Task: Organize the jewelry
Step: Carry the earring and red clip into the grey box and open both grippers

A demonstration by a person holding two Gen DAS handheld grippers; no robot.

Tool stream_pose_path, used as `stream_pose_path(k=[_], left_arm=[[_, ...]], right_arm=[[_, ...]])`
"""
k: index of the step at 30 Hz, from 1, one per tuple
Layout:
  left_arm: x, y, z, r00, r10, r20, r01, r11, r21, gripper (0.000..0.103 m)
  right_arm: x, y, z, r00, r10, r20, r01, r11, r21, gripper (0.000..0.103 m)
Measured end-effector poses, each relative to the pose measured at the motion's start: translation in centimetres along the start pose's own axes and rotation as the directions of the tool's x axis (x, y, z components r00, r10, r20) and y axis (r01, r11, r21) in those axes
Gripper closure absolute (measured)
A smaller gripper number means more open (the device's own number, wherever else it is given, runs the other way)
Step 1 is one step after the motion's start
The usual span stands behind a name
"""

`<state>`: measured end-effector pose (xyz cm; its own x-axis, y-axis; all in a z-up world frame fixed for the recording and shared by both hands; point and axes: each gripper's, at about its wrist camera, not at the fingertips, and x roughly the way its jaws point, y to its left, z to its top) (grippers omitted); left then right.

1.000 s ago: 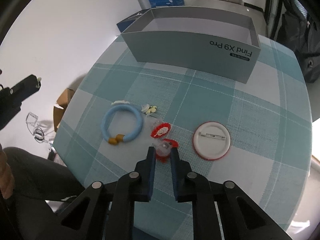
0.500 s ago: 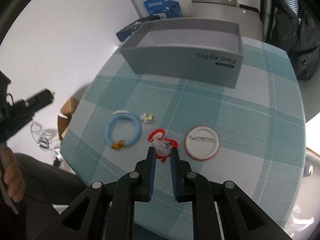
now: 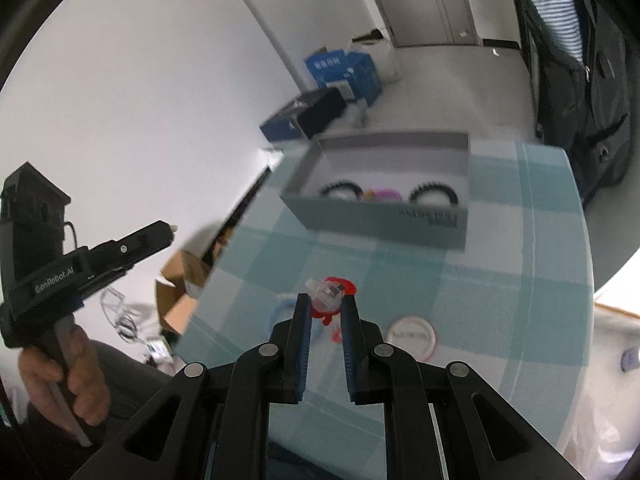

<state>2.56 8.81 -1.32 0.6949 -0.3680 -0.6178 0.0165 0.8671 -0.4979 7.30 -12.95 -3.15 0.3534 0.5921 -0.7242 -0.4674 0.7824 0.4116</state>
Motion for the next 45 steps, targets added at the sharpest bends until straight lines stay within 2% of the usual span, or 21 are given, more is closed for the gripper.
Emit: stream_pose_path(k=[5,13,21,32,37,43,45], left_arm=[[0.5,-2.1,2.0,0.999,-0.036,0.013,0.035,0.998,0.058,0.095],[4.5,-3.8,5.0,0.997,-0.037,-0.061,0.045,0.99,0.131,0.095],[8.3,-4.0,7.0,0.991,0.032,-0.134,-0.008,0.984,0.178,0.095],[12.8,-1.7,7.1,0.969,-0.005,-0.249,0.03,0.995,0.098,0.095],[13.3,-0.7,7.1,0.967,-0.012,-0.254,0.03,0.997,0.067,0.095],[14.3,-0.3,7.1,0.959,-0.051,-0.278,0.06,0.998,0.024,0.095],[14.5,-0.3,7.1,0.956,-0.086,-0.28,0.092,0.996,0.009,0.095]], right_arm=[[-1.2,0.4,2.7,0.999,0.02,0.043,-0.019,1.0,-0.021,0.089],[-0.9,-1.6,7.4,0.998,0.007,0.055,-0.007,1.0,-0.01,0.089],[1.8,-3.1,11.1,1.0,-0.006,0.019,0.007,1.0,-0.026,0.089],[5.5,-5.2,11.8,0.999,-0.018,-0.048,0.018,1.0,-0.006,0.089],[6.4,-5.2,11.4,0.997,-0.022,-0.068,0.021,1.0,-0.014,0.089],[7.3,-5.1,11.2,0.995,-0.033,-0.09,0.032,0.999,-0.02,0.089],[7.6,-5.3,11.3,0.994,-0.037,-0.098,0.036,0.999,-0.018,0.089]])
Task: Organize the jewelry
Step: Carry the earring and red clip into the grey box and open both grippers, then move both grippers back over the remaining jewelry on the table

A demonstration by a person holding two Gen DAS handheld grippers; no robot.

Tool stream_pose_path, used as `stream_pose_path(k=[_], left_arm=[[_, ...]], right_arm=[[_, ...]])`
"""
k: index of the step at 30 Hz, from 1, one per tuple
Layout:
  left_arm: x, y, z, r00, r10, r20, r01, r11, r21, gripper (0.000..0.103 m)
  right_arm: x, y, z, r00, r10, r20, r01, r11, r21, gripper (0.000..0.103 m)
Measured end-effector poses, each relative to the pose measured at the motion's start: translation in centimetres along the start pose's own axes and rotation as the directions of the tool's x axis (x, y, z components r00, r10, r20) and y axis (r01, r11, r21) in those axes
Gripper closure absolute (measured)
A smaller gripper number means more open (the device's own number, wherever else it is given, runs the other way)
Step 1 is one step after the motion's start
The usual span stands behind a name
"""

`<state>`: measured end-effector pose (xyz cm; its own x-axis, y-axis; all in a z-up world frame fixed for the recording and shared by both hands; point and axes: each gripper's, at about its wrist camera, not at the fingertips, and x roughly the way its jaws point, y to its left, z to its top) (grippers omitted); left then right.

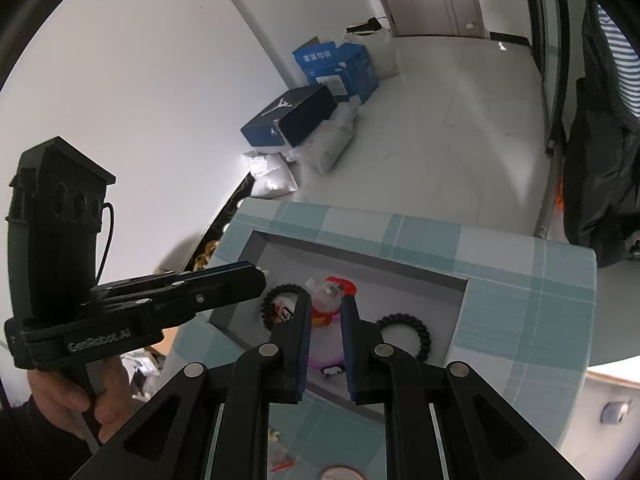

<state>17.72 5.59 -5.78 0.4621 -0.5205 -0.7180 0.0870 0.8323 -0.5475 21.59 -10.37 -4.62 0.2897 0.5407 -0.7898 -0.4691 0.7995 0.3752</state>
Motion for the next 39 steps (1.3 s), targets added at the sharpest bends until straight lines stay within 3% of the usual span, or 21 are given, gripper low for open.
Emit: stream_pose_path(k=[4,6,7,8,10,12,20,27,31,34,36,37,39], left_arm=[[0.4,0.1,0.2,0.998,-0.057,-0.011,0.057,0.998,-0.021,0.094],[0.9,0.2,0.5,0.994,-0.103,-0.043,0.101,0.993,-0.055,0.082],[0.9,0.3,0.5,0.993,-0.11,-0.045,0.107,0.992,-0.064,0.072],[0.8,0.2,0.5,0.994,-0.101,-0.037,0.098,0.993,-0.068,0.059],[0.3,-0.1,0.4,0.996,-0.089,-0.018,0.088,0.995,-0.046,0.044],[-0.3,-0.5,0.3,0.998,-0.063,0.008,0.063,0.998,-0.019,0.043],[-1.3,-0.7,-0.6,0.999,0.031,0.043,-0.031,0.999,0.007,0.042],[-2.6,-1.2,-2.6,0.992,0.093,0.079,-0.097,0.994,0.047,0.042],[-3.5,-1.9,-3.9,0.984,0.137,0.114,-0.147,0.986,0.083,0.042],[-4.1,-2.3,-4.8,0.977,0.162,0.139,-0.178,0.978,0.112,0.042],[-4.2,-2.3,-5.6,0.976,0.173,0.135,-0.19,0.974,0.12,0.037],[-4.2,-2.4,-5.9,0.976,0.174,0.13,-0.19,0.974,0.126,0.029],[-4.6,-2.6,-6.7,0.972,0.185,0.145,-0.205,0.969,0.136,0.026]], right_arm=[[-0.3,-0.7,0.1,1.0,-0.025,0.014,0.025,0.999,0.025,0.086],[-0.8,-1.1,0.1,0.998,-0.059,0.031,0.058,0.998,0.036,0.074],[-1.2,-1.3,0.1,0.995,-0.086,0.048,0.084,0.996,0.037,0.067],[-1.6,-1.5,0.1,0.992,-0.112,0.061,0.109,0.993,0.041,0.051],[-2.4,-1.9,0.0,0.99,-0.118,0.082,0.113,0.992,0.056,0.045],[-3.2,-2.2,0.0,0.988,-0.113,0.105,0.106,0.992,0.069,0.044],[-6.2,-1.3,-0.5,0.965,-0.131,0.227,0.122,0.991,0.053,0.02],[-8.6,0.2,-2.1,0.931,-0.107,0.348,0.107,0.994,0.019,0.009],[-9.8,1.4,-3.5,0.904,-0.139,0.405,0.158,0.987,-0.012,0.002],[-10.1,1.9,-4.1,0.901,-0.133,0.413,0.158,0.987,-0.027,0.002],[-10.1,2.3,-4.6,0.898,-0.149,0.415,0.183,0.982,-0.043,0.002],[-10.2,2.5,-4.9,0.894,-0.158,0.419,0.196,0.979,-0.051,0.002],[-10.6,3.0,-5.6,0.876,-0.19,0.444,0.248,0.966,-0.077,0.002]])
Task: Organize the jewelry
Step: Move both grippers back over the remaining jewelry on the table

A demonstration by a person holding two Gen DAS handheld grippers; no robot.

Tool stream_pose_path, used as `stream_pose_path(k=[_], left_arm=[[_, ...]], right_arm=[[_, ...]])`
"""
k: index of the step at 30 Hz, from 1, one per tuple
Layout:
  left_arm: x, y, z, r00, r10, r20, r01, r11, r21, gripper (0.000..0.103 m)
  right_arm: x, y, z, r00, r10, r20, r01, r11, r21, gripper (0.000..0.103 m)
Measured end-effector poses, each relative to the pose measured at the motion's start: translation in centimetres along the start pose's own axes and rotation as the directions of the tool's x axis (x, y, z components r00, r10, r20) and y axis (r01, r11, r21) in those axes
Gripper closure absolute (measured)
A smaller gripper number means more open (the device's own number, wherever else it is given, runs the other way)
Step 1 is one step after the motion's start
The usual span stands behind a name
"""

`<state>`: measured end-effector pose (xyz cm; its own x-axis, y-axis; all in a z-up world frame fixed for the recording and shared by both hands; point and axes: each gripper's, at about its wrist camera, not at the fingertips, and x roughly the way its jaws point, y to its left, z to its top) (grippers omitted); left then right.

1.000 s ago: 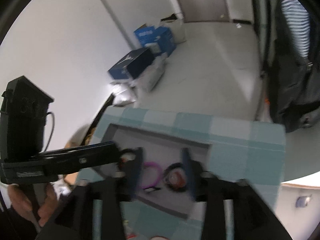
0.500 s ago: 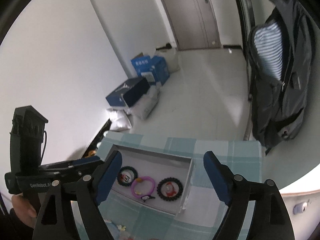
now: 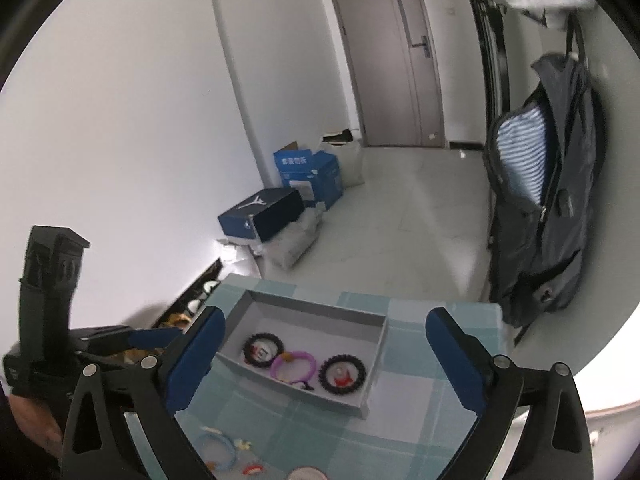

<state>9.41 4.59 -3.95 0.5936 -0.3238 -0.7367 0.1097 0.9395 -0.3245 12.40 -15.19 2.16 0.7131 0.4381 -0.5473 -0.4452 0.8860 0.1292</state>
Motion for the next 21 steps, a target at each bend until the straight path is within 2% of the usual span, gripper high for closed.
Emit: stream_pose_path(k=[4,12,17,21], left_arm=[[-0.6,-0.1,-1.2,1.0,0.004,0.007,-0.004,1.0,-0.008,0.025],[-0.9,0.7,-4.2,0.998,0.05,-0.028,-0.051,0.998,-0.048,0.023],[-0.9,2.1,-6.7,0.994,0.079,-0.079,-0.086,0.992,-0.089,0.023],[-1.0,2.4,-7.1,0.992,0.09,-0.093,-0.099,0.99,-0.097,0.023]], right_arm=[[-0.7,1.3,-1.4,1.0,-0.017,-0.007,0.016,0.995,-0.099,0.002],[-0.6,2.5,-4.8,0.993,0.023,-0.112,-0.035,0.993,-0.111,0.002],[0.4,3.6,-7.6,0.971,0.074,-0.225,-0.102,0.988,-0.114,0.003],[1.8,4.9,-9.5,0.95,0.093,-0.297,-0.138,0.981,-0.134,0.005]])
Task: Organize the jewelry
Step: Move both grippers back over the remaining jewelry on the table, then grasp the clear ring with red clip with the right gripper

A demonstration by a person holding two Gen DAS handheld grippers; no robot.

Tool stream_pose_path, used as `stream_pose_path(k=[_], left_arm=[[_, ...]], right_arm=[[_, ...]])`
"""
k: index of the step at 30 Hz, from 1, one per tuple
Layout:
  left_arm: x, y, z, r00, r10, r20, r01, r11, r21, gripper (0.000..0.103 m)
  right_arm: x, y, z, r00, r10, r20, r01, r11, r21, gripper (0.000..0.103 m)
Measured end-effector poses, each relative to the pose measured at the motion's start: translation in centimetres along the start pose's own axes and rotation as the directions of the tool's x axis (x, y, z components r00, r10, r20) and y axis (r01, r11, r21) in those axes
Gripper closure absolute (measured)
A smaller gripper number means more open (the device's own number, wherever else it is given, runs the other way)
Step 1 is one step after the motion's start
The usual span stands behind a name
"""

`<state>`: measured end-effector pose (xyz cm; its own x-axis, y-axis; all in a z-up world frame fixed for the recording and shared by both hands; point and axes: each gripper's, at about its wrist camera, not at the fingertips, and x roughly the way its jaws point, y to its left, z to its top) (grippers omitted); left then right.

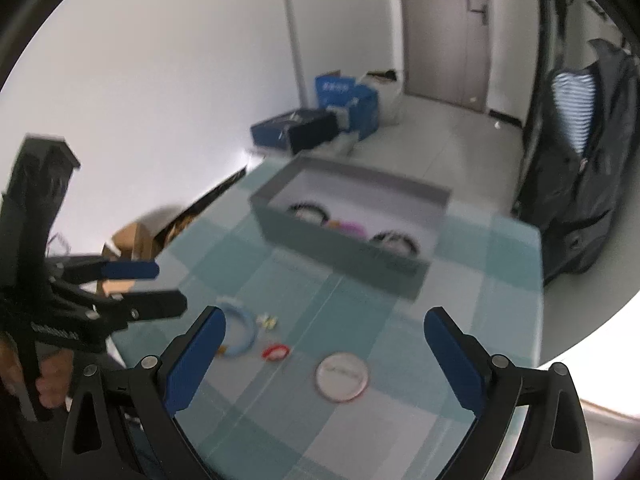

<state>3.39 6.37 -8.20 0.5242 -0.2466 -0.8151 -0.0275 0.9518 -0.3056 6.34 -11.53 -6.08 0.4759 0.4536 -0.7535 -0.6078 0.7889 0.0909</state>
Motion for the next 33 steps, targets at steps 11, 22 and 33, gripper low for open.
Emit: stream_pose_path(k=[11,22,33], left_arm=[[-0.3,1.3,-0.3,1.0,0.019,0.02,-0.018,1.0,-0.024,0.021],[0.2,2.6,-0.5,1.0,0.031,-0.003,-0.031,0.999,-0.035,0.021],[0.6,2.7,-0.4,1.0,0.023,-0.016,-0.024,0.999,-0.046,0.021]], right_arm=[[4.8,1.5,-1.2,0.983,0.087,-0.161,-0.089,0.996,-0.002,0.027],[7.2,2.8,-1.0,0.968,0.069,-0.242,-0.079,0.996,-0.034,0.059],[7.3,2.5,-0.9,0.965,0.076,-0.251,-0.086,0.996,-0.027,0.083]])
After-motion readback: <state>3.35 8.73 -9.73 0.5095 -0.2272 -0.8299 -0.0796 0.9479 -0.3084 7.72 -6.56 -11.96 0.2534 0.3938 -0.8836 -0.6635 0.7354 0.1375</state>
